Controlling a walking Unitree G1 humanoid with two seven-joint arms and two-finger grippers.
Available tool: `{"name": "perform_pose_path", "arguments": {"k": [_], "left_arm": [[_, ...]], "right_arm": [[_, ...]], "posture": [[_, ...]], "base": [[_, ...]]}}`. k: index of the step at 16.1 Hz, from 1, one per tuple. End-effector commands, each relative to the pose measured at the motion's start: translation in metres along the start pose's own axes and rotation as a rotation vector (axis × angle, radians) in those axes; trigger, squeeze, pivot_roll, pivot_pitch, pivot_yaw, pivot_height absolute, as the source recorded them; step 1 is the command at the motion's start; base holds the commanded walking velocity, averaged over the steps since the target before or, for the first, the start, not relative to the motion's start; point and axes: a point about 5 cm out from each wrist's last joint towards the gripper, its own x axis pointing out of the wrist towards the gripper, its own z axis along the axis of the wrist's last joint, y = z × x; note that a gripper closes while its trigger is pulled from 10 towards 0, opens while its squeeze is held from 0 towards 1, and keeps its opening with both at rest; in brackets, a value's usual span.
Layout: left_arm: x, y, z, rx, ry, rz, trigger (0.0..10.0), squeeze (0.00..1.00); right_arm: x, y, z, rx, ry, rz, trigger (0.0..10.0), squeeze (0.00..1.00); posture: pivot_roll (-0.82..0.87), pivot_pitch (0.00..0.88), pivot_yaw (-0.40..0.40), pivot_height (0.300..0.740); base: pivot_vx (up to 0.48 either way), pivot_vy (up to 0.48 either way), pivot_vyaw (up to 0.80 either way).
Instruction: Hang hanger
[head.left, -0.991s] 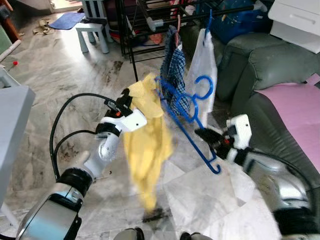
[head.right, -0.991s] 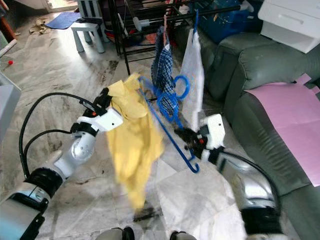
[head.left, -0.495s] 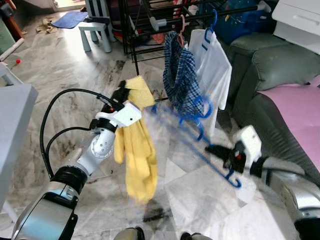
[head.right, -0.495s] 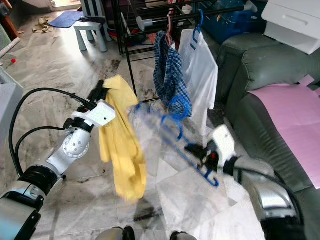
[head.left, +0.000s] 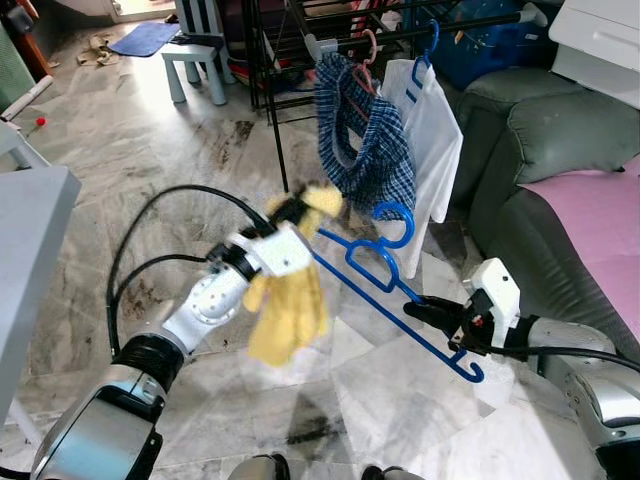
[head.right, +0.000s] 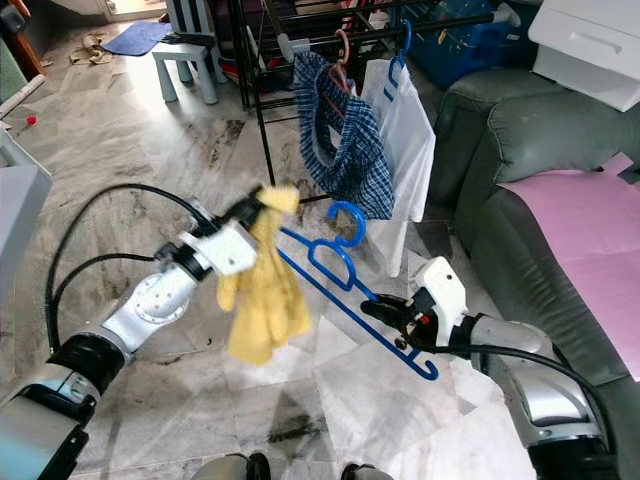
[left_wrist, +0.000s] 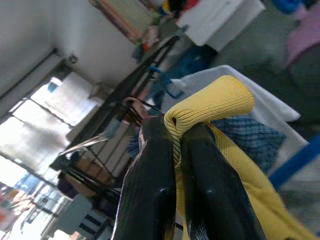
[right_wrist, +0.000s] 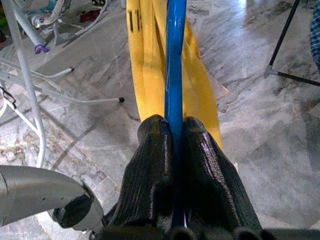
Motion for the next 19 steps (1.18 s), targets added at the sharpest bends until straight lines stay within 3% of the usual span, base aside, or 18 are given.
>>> {"name": "perform_pose_path", "arguments": {"k": [1, 3, 5, 6, 8, 10, 11, 12, 15, 16, 17, 18, 19], "left_arm": [[-0.001, 0.000, 0.000, 0.011, -0.011, -0.022, 10.0, 0.00], [-0.016, -0.007, -0.031, 0.107, 0.190, -0.111, 10.0, 0.00], [-0.034, -0.018, -0.051, 0.009, 0.362, -0.108, 10.0, 0.00], [-0.042, -0.030, -0.054, -0.097, 0.407, -0.104, 10.0, 0.00], [-0.052, -0.052, -0.051, -0.404, 0.453, -0.011, 10.0, 0.00], [-0.056, -0.062, -0.048, -0.630, 0.480, 0.128, 10.0, 0.00], [-0.059, -0.061, -0.050, -0.833, 0.522, 0.299, 10.0, 0.00], [-0.062, -0.060, -0.052, -0.984, 0.539, 0.419, 10.0, 0.00], [-0.078, -0.069, -0.051, -1.023, 0.518, 0.368, 10.0, 0.00], [-0.079, -0.068, -0.052, -1.035, 0.514, 0.344, 10.0, 0.00], [-0.074, -0.061, -0.049, -1.053, 0.443, 0.294, 10.0, 0.00], [-0.072, -0.056, -0.048, -1.020, 0.419, 0.254, 10.0, 0.00], [-0.069, -0.052, -0.051, -1.022, 0.439, 0.208, 10.0, 0.00]], "right_arm": [[-0.001, 0.003, 0.006, -0.038, -0.012, 0.025, 10.0, 0.00], [-0.011, -0.013, -0.003, -0.137, 0.102, -0.055, 10.0, 0.00], [-0.013, -0.029, -0.015, -0.167, 0.165, -0.202, 10.0, 0.00], [-0.013, -0.030, -0.021, -0.192, 0.194, -0.234, 10.0, 0.00], [-0.011, -0.020, -0.029, -0.213, 0.219, -0.192, 10.0, 0.00], [-0.011, -0.021, -0.033, -0.255, 0.242, -0.198, 10.0, 0.00], [-0.011, -0.024, -0.031, -0.252, 0.227, -0.224, 10.0, 0.00], [-0.010, -0.027, -0.028, -0.248, 0.208, -0.249, 10.0, 0.00], [0.002, -0.029, -0.010, -0.232, 0.077, -0.324, 10.0, 0.00], [0.008, -0.030, -0.006, -0.224, 0.057, -0.340, 10.0, 0.00], [0.020, -0.033, 0.000, -0.257, 0.041, -0.375, 10.0, 0.00], [0.025, -0.037, 0.004, -0.260, 0.035, -0.430, 10.0, 0.00], [0.032, -0.039, 0.006, -0.246, 0.038, -0.474, 10.0, 0.00]], "posture": [[-0.06, 0.121, 0.020, 0.740], [-0.06, 0.123, 0.024, 0.740], [-0.06, 0.122, 0.024, 0.740], [-0.07, 0.126, 0.027, 0.740], [-0.07, 0.131, 0.025, 0.740], [-0.06, 0.132, 0.023, 0.740], [-0.06, 0.134, 0.020, 0.740], [-0.06, 0.134, 0.020, 0.740], [-0.06, 0.139, 0.030, 0.740], [-0.06, 0.140, 0.034, 0.740], [-0.06, 0.137, 0.039, 0.740], [-0.06, 0.136, 0.043, 0.740], [-0.06, 0.138, 0.043, 0.740]], "base": [[0.000, 0.000, 0.00], [0.000, 0.000, 0.00], [0.000, 0.000, 0.00], [0.000, 0.000, 0.00], [0.000, 0.000, 0.00], [0.000, 0.000, 0.00], [0.000, 0.000, 0.00], [0.000, 0.000, 0.00], [0.000, 0.000, 0.00], [0.000, 0.000, 0.00], [0.000, 0.000, 0.00], [0.000, 0.000, 0.00], [0.000, 0.000, 0.00]]}}
